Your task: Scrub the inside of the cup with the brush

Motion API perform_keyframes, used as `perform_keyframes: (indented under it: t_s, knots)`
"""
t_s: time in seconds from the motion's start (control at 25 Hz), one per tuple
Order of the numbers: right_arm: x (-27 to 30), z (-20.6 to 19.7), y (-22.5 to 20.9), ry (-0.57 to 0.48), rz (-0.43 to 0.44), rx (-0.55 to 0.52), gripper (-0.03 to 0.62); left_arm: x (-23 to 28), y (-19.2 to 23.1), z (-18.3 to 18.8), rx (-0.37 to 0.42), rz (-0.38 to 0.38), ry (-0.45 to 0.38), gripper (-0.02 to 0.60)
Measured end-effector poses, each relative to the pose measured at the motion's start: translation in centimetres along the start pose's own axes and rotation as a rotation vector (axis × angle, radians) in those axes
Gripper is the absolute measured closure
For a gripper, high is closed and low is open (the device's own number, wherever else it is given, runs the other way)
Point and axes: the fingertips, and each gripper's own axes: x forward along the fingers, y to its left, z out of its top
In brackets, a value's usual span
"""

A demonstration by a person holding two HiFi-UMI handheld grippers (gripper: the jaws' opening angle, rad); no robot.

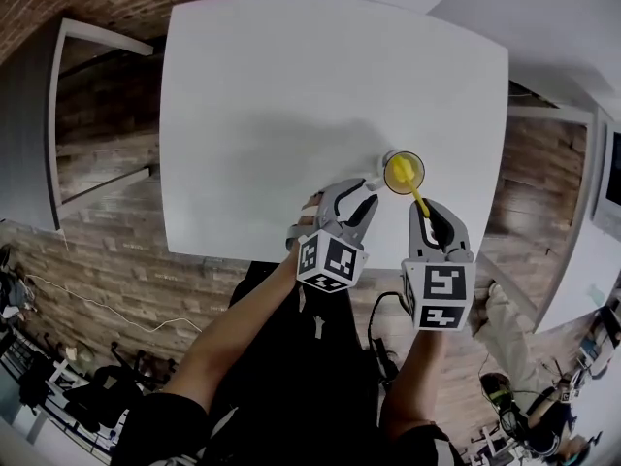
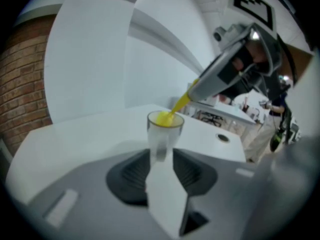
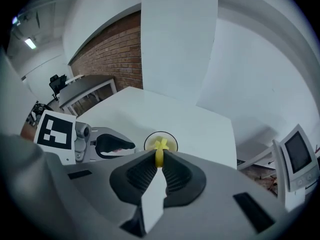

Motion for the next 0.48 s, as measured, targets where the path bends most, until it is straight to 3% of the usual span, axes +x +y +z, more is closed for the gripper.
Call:
perform_keyframes:
  t_s: [0.24, 0.48]
  knots:
    - [-2.5, 0.2, -0.2, -0.102, -0.031, 0.089, 0.565, -2.3, 0.9, -0.1, -0.018, 0.023, 0.009, 0.434]
    - [-6.4, 0.2, 0.2, -0.213, -0.033, 0.161, 0.565, -6.6, 1.1, 3.5, -0.004, 0.089, -0.06, 0.441]
